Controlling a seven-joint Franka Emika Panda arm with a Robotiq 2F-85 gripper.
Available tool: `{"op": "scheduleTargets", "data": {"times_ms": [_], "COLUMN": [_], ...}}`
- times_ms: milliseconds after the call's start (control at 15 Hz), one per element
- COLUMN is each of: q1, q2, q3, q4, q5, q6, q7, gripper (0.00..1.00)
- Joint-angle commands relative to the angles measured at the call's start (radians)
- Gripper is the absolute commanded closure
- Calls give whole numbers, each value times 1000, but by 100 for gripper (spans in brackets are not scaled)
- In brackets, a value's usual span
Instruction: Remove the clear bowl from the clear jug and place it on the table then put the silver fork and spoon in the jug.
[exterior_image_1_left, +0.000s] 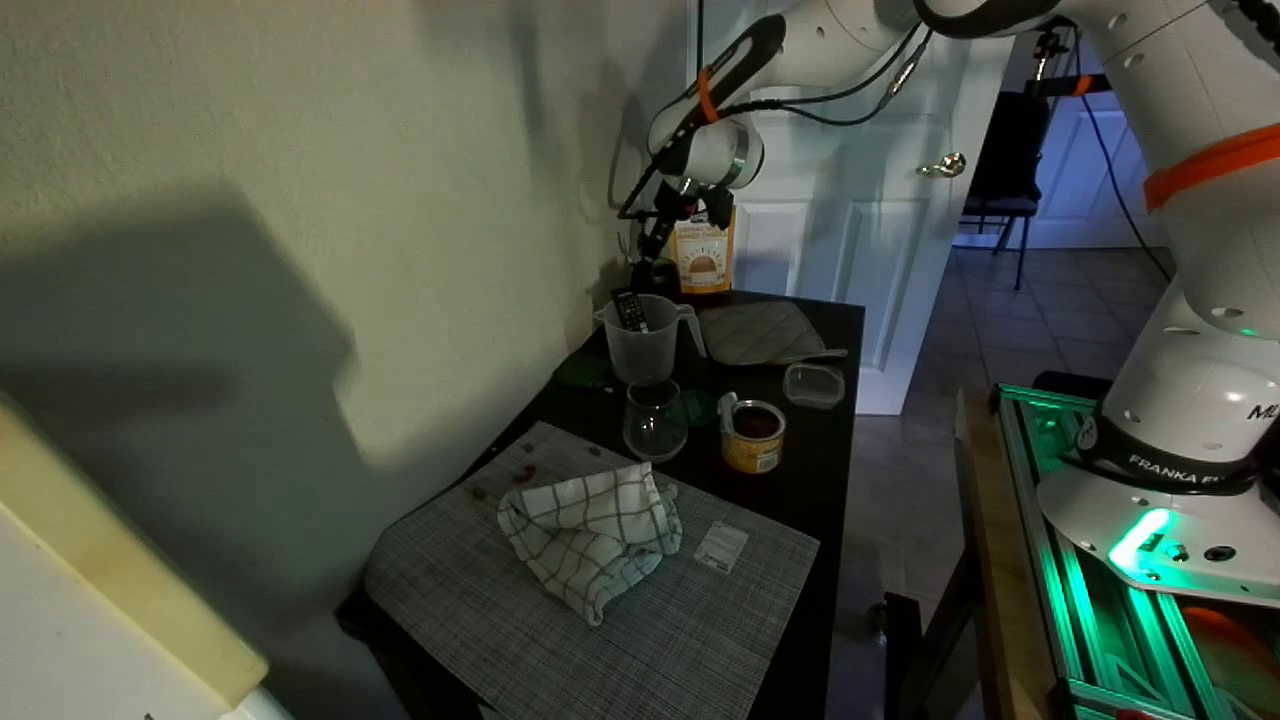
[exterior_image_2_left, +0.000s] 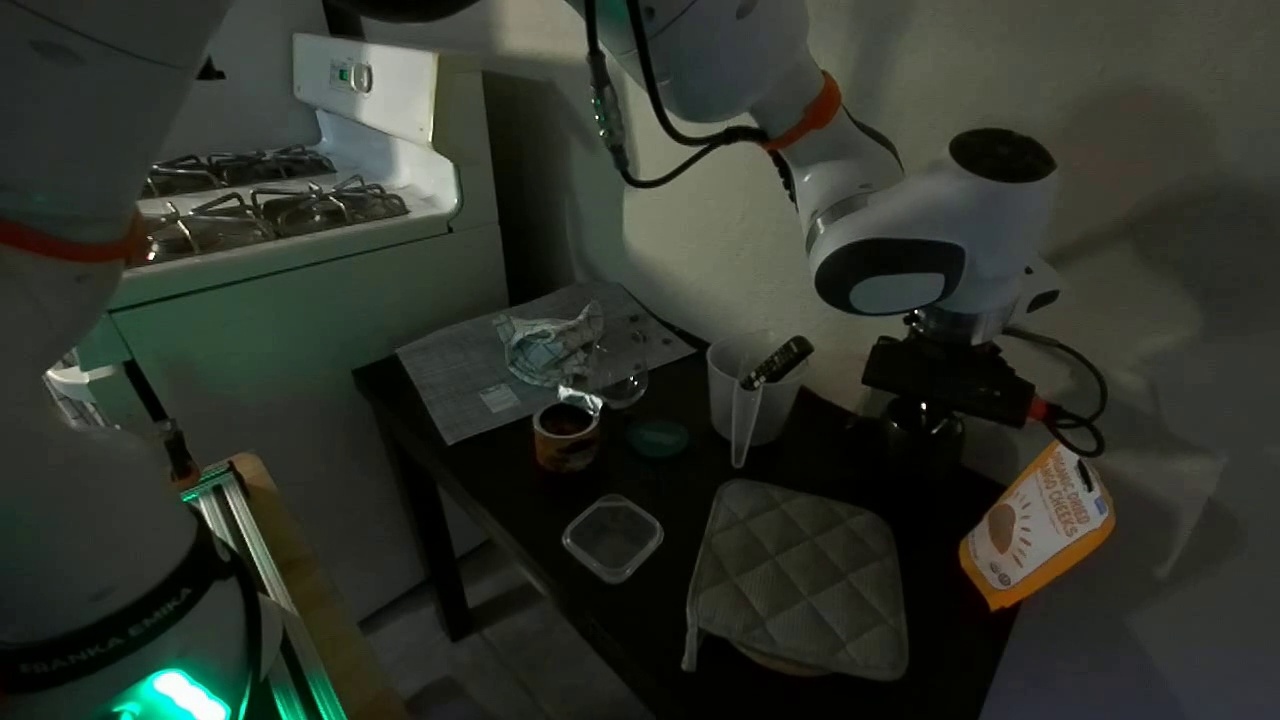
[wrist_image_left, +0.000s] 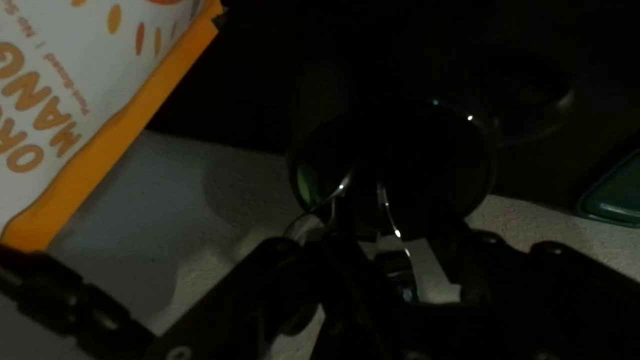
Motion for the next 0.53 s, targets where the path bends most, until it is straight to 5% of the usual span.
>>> {"op": "scheduleTargets", "data": {"times_ms": [0, 200, 467], "q1": [-15, -16, -11], "q2": [4, 16, 22], "q3": [25, 41, 43], "q4": [-14, -9, -8], "q5": [-54, -60, -69], "q6": [11, 27, 38], "q7": [29, 27, 34], "gripper": [59, 66, 63]}}
